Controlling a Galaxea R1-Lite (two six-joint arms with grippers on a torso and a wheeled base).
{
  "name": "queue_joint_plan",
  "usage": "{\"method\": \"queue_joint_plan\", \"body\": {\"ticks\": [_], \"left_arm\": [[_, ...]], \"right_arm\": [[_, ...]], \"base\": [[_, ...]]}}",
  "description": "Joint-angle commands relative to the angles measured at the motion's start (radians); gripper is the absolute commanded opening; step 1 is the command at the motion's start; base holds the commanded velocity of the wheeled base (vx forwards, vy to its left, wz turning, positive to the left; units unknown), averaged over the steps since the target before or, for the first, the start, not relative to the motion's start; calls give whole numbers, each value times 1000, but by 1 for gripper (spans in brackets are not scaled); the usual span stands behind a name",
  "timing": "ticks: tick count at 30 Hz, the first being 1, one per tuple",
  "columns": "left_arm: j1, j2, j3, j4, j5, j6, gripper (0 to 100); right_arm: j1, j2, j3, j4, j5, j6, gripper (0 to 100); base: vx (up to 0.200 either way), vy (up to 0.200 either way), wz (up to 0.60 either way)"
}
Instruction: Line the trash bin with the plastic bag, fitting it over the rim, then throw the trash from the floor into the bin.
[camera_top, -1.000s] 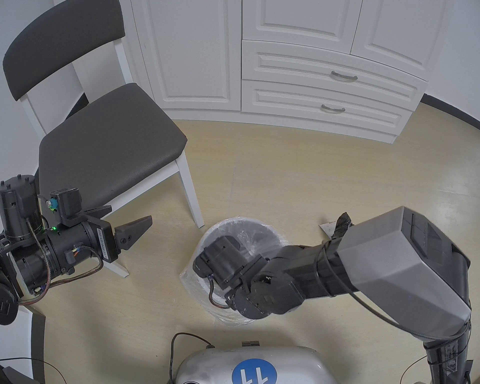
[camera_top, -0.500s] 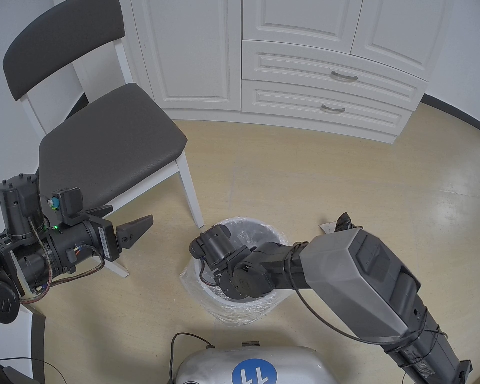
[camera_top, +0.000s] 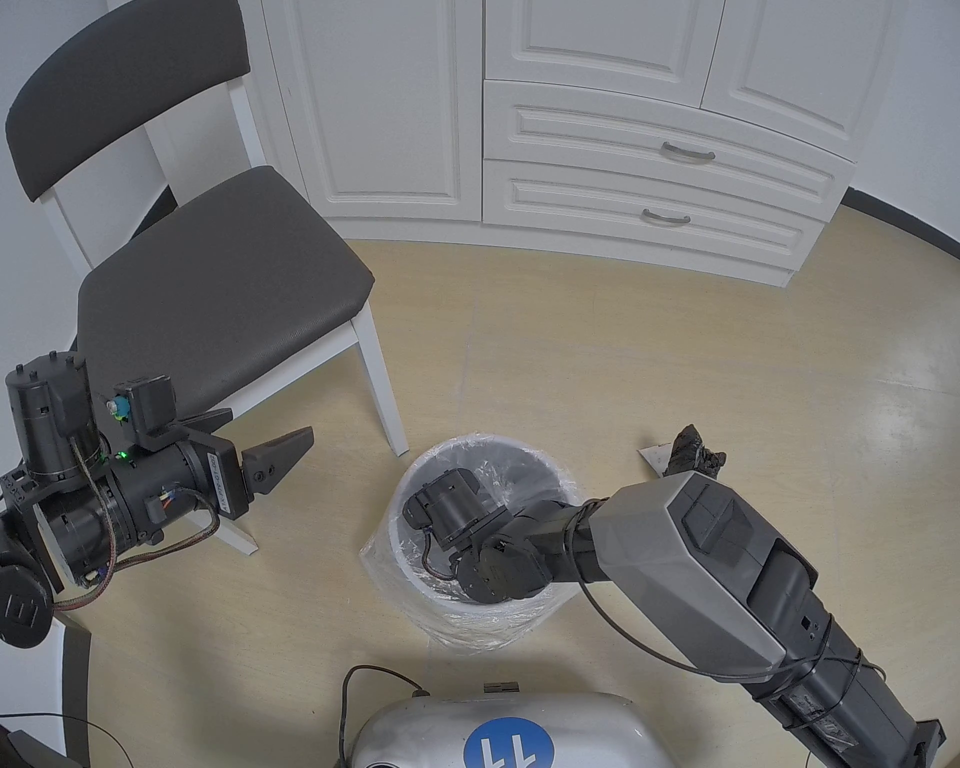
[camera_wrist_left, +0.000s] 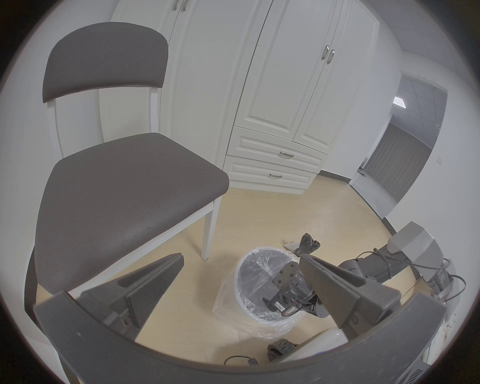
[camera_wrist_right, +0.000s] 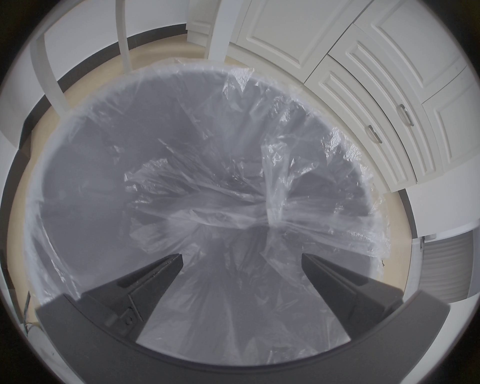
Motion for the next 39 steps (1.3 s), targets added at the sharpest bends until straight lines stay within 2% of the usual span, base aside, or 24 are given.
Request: {"method": "queue_joint_plan", "body": {"ticks": [1,7,11,20,29,39], "left_arm": [[0,8,1,-1,-1,0,100],[0,6,2,-1,-1,0,100],[0,8,2,-1,-1,0,100],[0,6,2,-1,1,0,100],[0,-4,2,-1,1,0,100],[2,-11,4,-1,1,0,100]], "right_arm": [[12,-22,0,65,0,4,100],[42,-59,0,234,0,82,100],[58,-71,0,296,-1,117,100],[71,-116,0,312,-1,122,100],[117,-172,0,413,-3,169,100],[148,-226,107,413,-3,171,100]], "base": [[0,0,0],[0,0,0],[0,0,0],[0,0,0],[0,0,0],[0,0,0]]}}
